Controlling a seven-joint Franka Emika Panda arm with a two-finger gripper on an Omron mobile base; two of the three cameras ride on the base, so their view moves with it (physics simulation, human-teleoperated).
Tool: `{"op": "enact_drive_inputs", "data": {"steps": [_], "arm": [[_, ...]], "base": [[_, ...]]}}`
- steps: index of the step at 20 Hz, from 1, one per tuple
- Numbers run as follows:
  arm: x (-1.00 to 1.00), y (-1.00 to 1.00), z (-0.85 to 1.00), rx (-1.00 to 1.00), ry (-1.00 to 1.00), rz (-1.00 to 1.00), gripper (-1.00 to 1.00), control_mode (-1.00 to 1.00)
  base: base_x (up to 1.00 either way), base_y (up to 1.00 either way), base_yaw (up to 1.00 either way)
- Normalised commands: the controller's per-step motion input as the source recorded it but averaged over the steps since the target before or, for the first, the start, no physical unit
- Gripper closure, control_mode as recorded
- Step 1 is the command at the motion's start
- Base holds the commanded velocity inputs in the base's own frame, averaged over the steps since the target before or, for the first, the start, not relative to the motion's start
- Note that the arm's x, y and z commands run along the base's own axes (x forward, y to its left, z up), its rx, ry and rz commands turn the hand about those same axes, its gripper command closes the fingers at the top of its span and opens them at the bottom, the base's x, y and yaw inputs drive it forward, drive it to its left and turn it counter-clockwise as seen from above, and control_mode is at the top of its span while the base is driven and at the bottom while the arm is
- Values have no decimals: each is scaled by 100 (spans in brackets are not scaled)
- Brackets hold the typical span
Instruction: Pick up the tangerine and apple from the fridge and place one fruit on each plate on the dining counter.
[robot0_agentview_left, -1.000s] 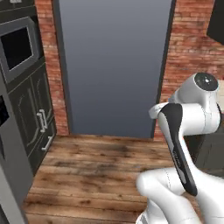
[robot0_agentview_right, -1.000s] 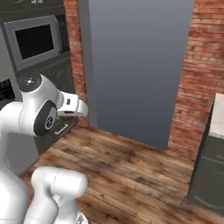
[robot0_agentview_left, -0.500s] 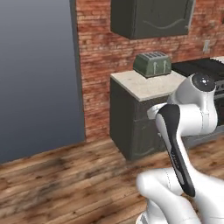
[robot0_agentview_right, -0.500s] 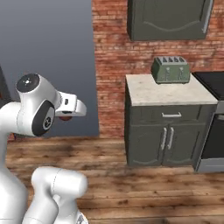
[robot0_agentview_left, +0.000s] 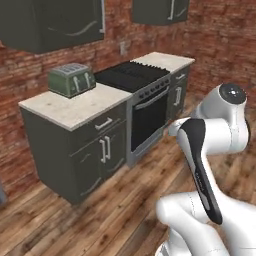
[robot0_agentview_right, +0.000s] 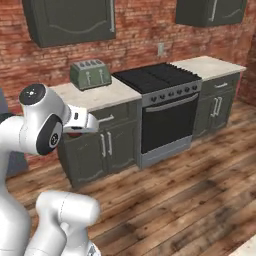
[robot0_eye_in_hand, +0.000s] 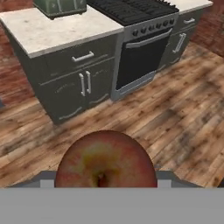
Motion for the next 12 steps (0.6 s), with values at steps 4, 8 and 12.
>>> {"op": "enact_drive_inputs", "data": {"steps": [4,8,12], "arm": [[0,0,0,0,0,0,100,100],[0,0,0,0,0,0,100,100],[0,0,0,0,0,0,100,100]], "base": [[1,-68,-75],[0,-61,-78],[0,-44,-76]]}}
